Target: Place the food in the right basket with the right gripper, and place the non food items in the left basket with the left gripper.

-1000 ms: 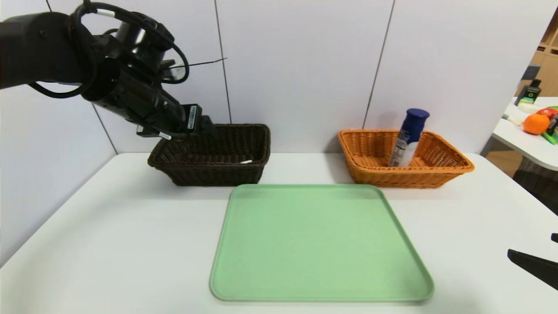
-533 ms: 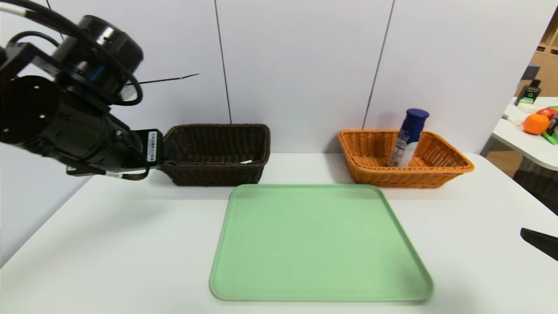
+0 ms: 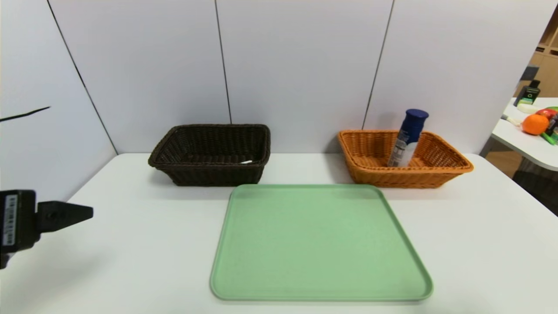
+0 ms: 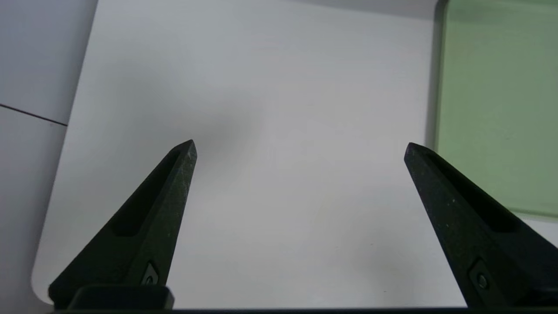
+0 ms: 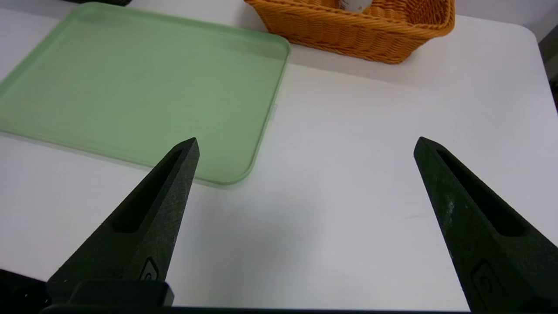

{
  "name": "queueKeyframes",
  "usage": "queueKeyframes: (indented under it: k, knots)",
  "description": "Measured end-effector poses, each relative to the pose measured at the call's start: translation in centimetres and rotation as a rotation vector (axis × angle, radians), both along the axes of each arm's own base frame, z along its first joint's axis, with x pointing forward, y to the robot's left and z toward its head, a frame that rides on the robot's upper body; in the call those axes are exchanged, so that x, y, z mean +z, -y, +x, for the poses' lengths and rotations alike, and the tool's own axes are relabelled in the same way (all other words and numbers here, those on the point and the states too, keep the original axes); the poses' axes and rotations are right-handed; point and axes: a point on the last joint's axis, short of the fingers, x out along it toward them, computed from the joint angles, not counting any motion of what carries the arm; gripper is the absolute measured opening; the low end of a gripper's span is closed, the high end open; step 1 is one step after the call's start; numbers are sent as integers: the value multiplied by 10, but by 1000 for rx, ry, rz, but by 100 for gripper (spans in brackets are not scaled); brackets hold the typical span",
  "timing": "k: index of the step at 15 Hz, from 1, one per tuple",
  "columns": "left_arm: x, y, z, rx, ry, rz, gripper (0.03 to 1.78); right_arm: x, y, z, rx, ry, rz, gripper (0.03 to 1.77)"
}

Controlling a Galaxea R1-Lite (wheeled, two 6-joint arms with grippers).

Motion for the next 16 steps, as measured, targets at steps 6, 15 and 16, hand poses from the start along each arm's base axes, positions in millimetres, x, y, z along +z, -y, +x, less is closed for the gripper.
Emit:
queueKeyframes:
  k: [6,15,16]
  knots:
    - [-27,-35,-51,111,89,124,169,-3,0,-27,-30,22,-12,170]
    - [-64,-50,-97,241,217,223,169,-25,-2,-62,-30,45,-15,170]
    - [-66,-50,-100,216,258,219,169,-27,-2,-64,-30,54,-15,170]
